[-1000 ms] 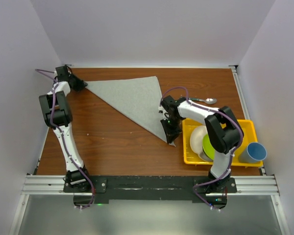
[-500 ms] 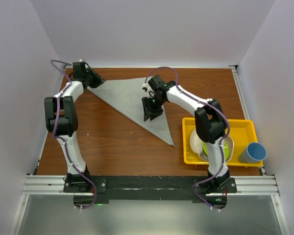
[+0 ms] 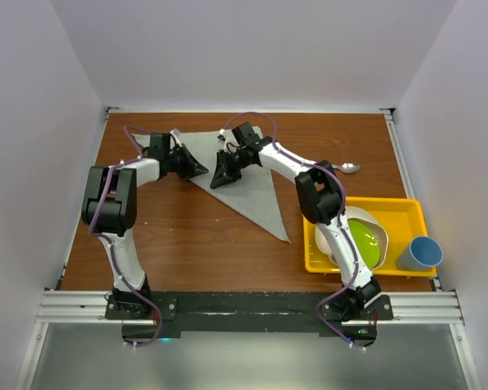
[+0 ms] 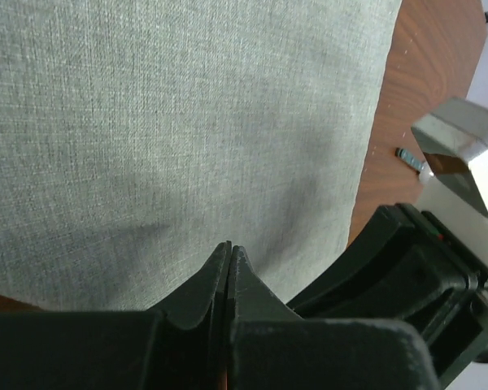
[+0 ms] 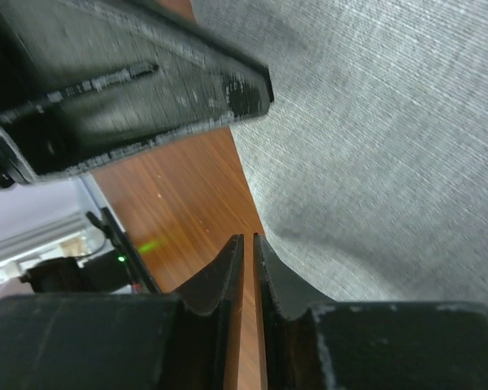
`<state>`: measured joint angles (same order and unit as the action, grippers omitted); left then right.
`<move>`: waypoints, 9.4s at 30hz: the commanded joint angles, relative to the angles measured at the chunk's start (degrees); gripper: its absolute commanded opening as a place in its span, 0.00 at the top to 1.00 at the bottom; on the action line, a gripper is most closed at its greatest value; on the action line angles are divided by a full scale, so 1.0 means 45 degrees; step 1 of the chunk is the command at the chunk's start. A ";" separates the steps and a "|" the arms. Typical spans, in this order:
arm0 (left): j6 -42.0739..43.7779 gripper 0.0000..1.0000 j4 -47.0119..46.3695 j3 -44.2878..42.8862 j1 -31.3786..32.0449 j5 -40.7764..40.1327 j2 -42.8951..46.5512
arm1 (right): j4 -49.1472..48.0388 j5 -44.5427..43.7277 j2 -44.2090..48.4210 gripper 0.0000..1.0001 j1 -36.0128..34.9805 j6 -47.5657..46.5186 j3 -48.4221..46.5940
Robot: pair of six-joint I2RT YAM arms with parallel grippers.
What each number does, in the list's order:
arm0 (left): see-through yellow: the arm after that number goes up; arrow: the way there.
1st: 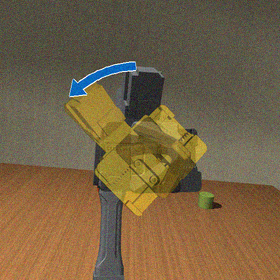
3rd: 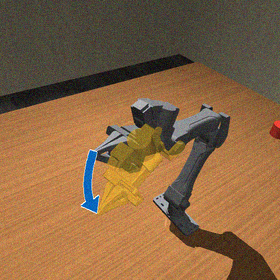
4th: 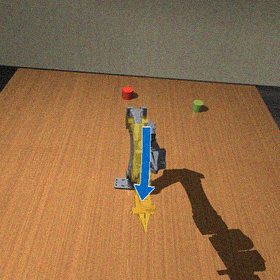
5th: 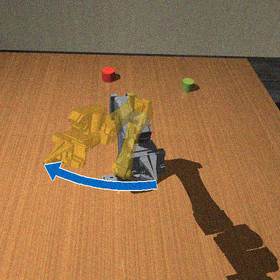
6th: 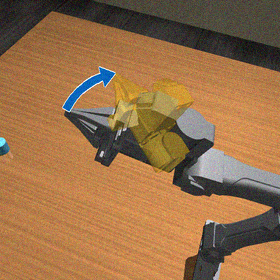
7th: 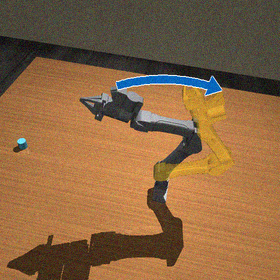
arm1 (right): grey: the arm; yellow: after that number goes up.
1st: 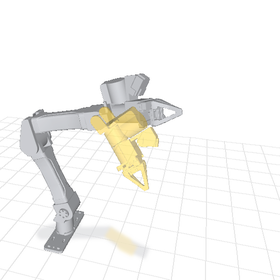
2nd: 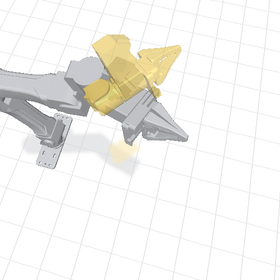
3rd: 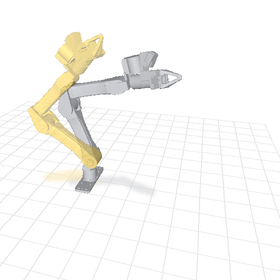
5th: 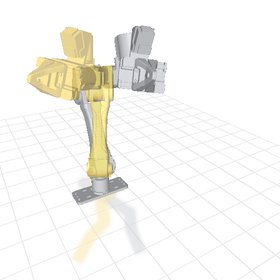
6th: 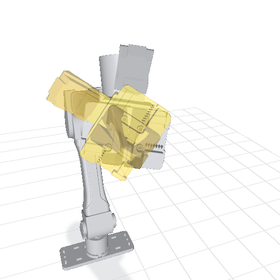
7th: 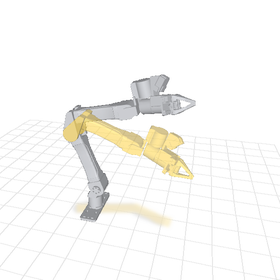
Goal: Fold the napkin, place the utensils inside, and roll it up
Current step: Fold the napkin, then grab a utensil with the right arm, then place the utensil onto the napkin
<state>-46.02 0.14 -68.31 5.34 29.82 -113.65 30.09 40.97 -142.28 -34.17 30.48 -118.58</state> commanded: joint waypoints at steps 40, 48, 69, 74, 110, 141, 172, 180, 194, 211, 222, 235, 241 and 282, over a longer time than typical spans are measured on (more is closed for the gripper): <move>0.2863 1.00 0.0886 0.1607 -0.2008 0.0365 0.0371 | -0.1411 0.1558 0.3999 0.91 0.0133 -0.1168 0.6566; 0.2961 1.00 0.1491 0.0944 -0.2008 0.0365 0.0899 | -0.1530 0.1463 0.3863 0.90 0.0425 -0.1245 0.6897; 0.2005 0.72 0.0868 -0.0872 -0.3978 -0.1021 0.1271 | 0.0812 -0.1425 0.8587 0.82 0.0563 -0.2455 1.1080; 0.1926 0.59 0.1023 -0.2335 -0.5093 -0.1022 0.0451 | 0.2746 -0.4198 0.9331 0.65 0.0563 -0.3452 1.0358; 0.2179 0.57 0.2740 0.1761 -0.1798 -0.1274 0.6166 | 0.4698 -0.9549 0.8261 0.18 0.1476 0.1461 0.6067; 0.6066 0.52 0.5711 0.4360 -0.0250 -0.1412 1.1954 | 0.8723 -1.3675 0.0271 0.25 0.5817 1.2386 -0.2924; 0.5656 0.55 0.6510 0.4263 -0.0562 -0.2327 1.1504 | 0.5527 -1.4652 0.1088 1.00 0.5389 0.4935 -0.4234; 0.5268 0.55 0.8013 0.3405 -0.1655 -0.4613 1.1194 | 0.2592 -1.2667 0.2199 1.00 0.1642 -0.5286 -0.4102; 0.3644 0.56 0.8524 0.5082 -0.1481 -0.5514 1.0705 | 0.4134 -0.9144 0.1794 1.00 -0.0860 -0.8353 -0.5014; 0.3975 0.56 0.9636 0.4654 -0.1402 -0.6587 1.0391 | 0.5229 -0.8580 -0.0961 1.00 -0.2855 -0.8571 -0.6618; 0.4367 0.56 0.9597 0.4849 -0.0836 -0.6393 1.1055 | 0.5892 -0.8909 -0.1586 1.00 -0.3441 -0.8492 -0.7066; 0.4387 0.56 0.9519 0.4849 -0.0543 -0.6452 1.1134 | 0.5424 -0.8851 -0.1879 1.00 -0.3441 -0.8316 -0.6930; 0.4387 0.56 0.9500 0.4849 -0.0465 -0.6491 1.1036 | 0.5521 -0.8831 -0.2035 1.00 -0.3441 -0.8492 -0.6871; 0.4387 0.55 0.9499 0.4849 -0.0465 -0.6589 1.0879 | 0.4369 -0.7465 -0.1976 1.00 -0.2640 -0.7242 -0.5328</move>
<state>-27.22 43.16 -45.15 2.83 0.75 -64.82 51.86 5.67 -151.85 -46.74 -3.75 -143.98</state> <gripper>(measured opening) 0.444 0.063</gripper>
